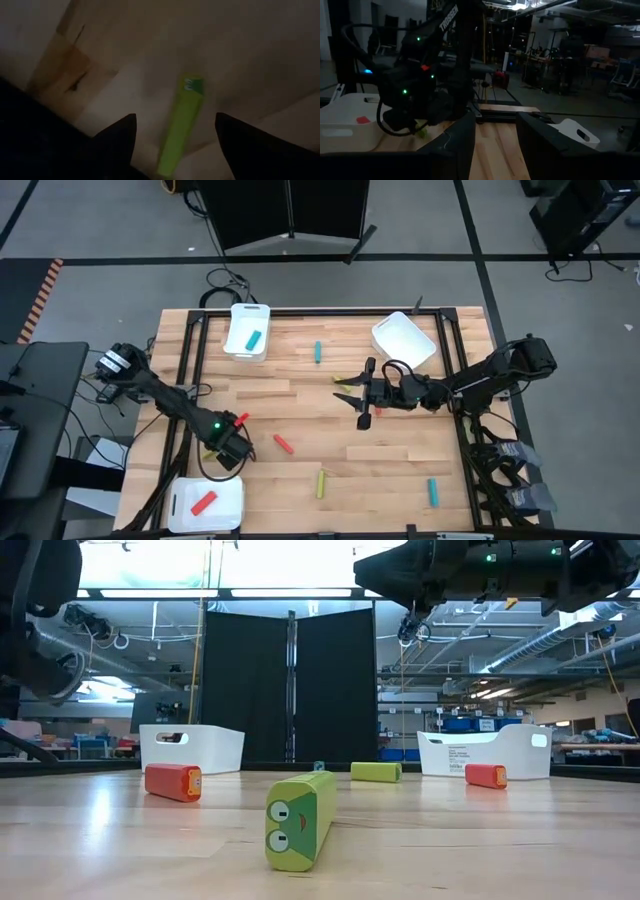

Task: Sort blocks
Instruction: Put the middle left green block into the top right white bin

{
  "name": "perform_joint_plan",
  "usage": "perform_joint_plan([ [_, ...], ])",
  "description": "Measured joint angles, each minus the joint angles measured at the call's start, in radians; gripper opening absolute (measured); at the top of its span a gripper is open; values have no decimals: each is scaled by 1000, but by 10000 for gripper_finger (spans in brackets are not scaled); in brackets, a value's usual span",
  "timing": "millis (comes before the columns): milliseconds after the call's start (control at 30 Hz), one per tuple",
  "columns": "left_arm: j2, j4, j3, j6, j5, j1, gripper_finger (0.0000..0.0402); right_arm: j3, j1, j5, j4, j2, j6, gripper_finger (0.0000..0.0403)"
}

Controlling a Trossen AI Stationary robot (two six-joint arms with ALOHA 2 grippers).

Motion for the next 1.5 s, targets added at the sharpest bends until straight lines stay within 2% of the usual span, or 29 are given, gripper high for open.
perform_joint_plan([
  [100,0,50,-26,-7,3,-1,273,0,0,0,0,0,0,154],
  [200,-3,71,-39,-8,4,-1,252,0,0,15,0,0,-5,154],
  [633,-2,78,-41,8,-5,-3,61,0,0,25,-1,-2,-47,154],
  [733,-1,50,-31,27,-19,-2,60,0,0,25,-3,-21,-54,154],
  [867,0,-53,34,59,-126,30,60,0,3,26,-9,-64,-100,154],
  [1000,0,-60,114,164,-257,114,60,0,8,53,-24,-128,-147,154],
  [1167,-1,54,222,387,-430,275,60,0,39,117,-84,-217,-214,153],
  [1267,0,220,283,566,-507,390,60,0,70,172,-105,-267,-261,153],
  [1400,50,518,359,810,-521,541,60,0,120,227,-105,-334,-331,153],
  [1500,126,699,438,930,-518,631,60,0,160,255,-98,-381,-363,153],
])
